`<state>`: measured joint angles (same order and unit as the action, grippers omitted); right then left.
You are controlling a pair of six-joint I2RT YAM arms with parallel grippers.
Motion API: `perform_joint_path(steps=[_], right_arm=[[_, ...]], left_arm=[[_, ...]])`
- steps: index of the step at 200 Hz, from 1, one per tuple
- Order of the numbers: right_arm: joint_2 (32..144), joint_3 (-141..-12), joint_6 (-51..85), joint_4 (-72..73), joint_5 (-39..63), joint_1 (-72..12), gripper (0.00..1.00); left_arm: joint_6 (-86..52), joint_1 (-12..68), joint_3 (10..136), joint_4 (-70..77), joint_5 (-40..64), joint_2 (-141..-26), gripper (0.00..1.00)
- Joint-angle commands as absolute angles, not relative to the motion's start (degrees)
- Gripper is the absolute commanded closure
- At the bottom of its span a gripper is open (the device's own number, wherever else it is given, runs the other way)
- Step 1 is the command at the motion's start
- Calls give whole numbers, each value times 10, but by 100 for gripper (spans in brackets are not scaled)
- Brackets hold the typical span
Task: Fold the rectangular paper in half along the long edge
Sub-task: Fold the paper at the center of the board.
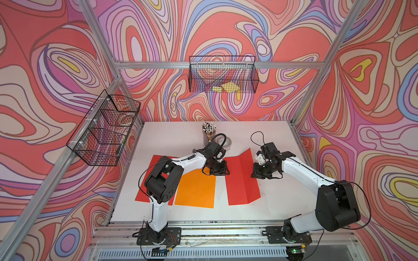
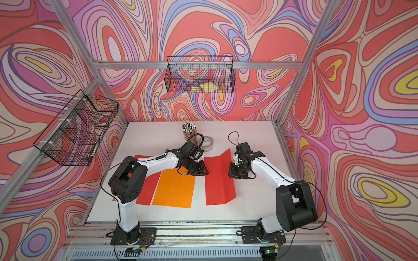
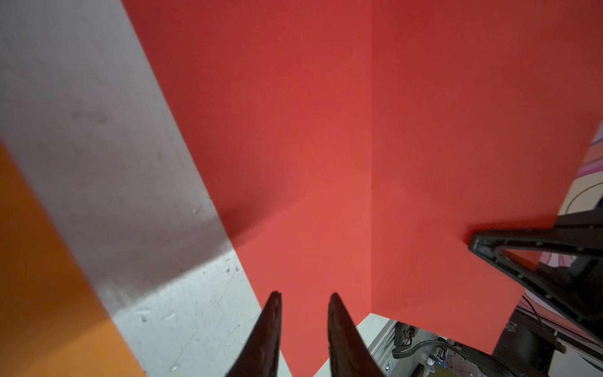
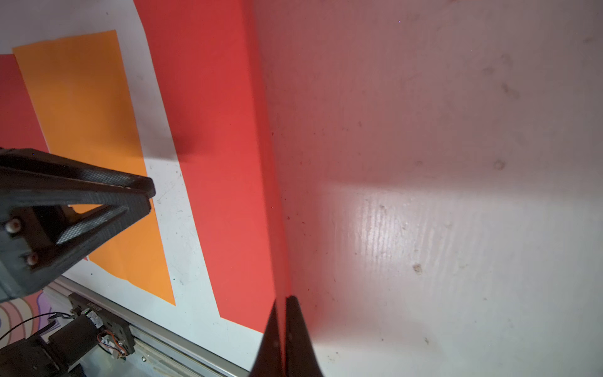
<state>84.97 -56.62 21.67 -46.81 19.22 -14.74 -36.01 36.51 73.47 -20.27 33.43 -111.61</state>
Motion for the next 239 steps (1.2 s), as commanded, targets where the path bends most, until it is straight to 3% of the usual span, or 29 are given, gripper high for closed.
perform_joint_path(steps=[1, 71, 106, 239], right_arm=[[864, -589, 200, -486, 165, -148, 100], [869, -588, 202, -479, 170, -149, 100], [864, -589, 203, -479, 173, -149, 100], [912, -653, 227, -486, 160, -231, 100]], left_arm=[[-350, 370, 726, -198, 337, -1129, 77], [-374, 392, 721, -160, 344, -1153, 83], [-373, 396, 736, -169, 342, -1187, 100], [-389, 398, 700, -157, 324, -1191, 100]])
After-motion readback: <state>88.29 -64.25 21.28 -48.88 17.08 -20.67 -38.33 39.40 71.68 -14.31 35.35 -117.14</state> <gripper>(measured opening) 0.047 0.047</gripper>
